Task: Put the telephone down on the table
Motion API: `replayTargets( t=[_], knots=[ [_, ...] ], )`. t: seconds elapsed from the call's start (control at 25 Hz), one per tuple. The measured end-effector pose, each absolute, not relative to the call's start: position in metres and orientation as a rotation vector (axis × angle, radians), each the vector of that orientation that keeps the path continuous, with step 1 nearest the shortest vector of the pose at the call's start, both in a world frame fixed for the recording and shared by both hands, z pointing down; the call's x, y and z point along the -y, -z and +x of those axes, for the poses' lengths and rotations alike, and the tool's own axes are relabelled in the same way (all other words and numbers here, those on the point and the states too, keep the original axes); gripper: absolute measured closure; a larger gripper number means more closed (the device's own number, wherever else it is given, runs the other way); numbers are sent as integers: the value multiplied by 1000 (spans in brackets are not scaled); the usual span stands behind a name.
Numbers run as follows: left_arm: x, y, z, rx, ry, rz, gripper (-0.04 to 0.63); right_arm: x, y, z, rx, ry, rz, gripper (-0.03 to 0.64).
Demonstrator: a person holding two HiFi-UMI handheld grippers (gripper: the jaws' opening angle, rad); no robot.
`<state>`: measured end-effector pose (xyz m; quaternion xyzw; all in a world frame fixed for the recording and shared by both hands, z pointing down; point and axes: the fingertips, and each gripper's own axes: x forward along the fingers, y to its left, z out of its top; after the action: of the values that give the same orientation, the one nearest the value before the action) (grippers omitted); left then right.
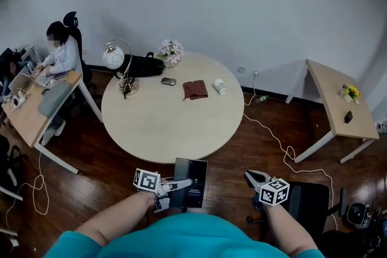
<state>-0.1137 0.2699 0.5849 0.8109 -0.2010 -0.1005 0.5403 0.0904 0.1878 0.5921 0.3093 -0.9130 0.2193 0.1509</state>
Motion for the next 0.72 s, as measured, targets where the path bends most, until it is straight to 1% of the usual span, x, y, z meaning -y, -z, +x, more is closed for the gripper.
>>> replayTargets(
  t=[0.16, 0.32, 0.48, 0.72],
  knots=[
    [-273, -591, -184, 528, 185, 1909, 420, -187, -588, 32, 2624, -650, 908, 614],
    [-260, -585, -232, 540, 257, 1894, 420, -176, -587, -11, 2639, -642, 867, 615],
    [-238, -579, -262, 538, 364, 1832, 420, -151, -590, -42, 2656, -618, 807, 614],
    [-187, -588, -287, 640, 347, 1840, 420, -96, -597, -77, 2679, -620, 681, 614]
  ],
)
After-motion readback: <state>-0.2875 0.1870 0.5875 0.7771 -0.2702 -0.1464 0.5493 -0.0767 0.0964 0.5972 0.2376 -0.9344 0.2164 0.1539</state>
